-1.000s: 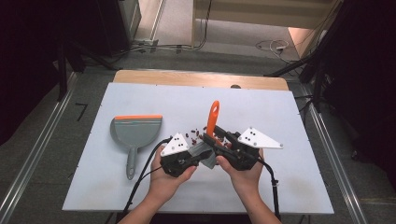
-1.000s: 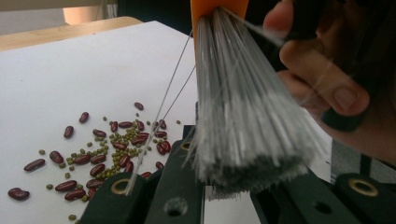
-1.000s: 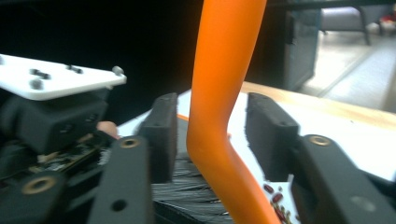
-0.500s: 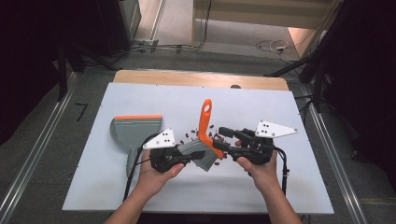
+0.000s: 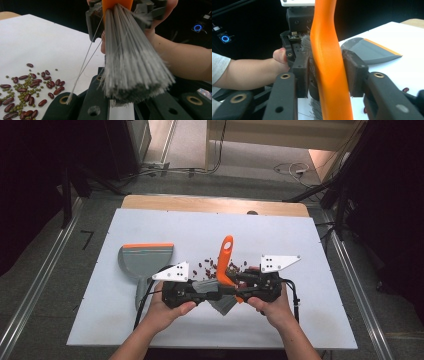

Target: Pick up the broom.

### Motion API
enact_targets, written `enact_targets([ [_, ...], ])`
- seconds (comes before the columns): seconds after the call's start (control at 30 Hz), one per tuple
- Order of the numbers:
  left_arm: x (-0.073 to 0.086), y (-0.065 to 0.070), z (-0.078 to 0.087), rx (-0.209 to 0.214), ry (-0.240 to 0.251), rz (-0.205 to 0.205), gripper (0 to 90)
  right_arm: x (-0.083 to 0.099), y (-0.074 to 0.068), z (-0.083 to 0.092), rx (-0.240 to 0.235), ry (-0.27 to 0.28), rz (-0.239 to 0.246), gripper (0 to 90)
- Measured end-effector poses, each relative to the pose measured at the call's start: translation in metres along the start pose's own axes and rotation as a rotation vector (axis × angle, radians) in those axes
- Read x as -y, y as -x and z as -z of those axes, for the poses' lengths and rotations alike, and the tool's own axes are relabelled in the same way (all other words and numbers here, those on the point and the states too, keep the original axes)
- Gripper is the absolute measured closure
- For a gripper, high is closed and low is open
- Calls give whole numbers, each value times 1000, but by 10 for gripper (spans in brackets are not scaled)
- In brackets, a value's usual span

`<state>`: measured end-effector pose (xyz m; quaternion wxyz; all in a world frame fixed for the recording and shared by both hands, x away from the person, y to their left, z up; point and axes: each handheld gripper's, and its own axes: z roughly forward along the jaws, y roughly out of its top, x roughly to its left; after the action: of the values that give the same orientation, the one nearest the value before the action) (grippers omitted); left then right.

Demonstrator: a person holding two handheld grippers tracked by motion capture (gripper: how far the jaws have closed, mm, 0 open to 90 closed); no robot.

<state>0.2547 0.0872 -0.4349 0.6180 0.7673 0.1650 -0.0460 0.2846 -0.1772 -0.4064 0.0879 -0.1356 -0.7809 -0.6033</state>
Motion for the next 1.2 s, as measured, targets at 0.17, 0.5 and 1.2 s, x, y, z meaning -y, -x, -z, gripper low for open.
enact_targets([
  [0.17, 1, -3, 0, 29, -8, 13, 861, 3, 4, -2, -33, 0, -23, 623],
  [0.5, 1, -4, -1, 43, -10, 25, 820, 3, -1, -5, -11, -29, -3, 682],
  [1.2, 12, 0, 36, -286, -7, 26, 13, -1, 5, 17, 257, 34, -53, 686],
])
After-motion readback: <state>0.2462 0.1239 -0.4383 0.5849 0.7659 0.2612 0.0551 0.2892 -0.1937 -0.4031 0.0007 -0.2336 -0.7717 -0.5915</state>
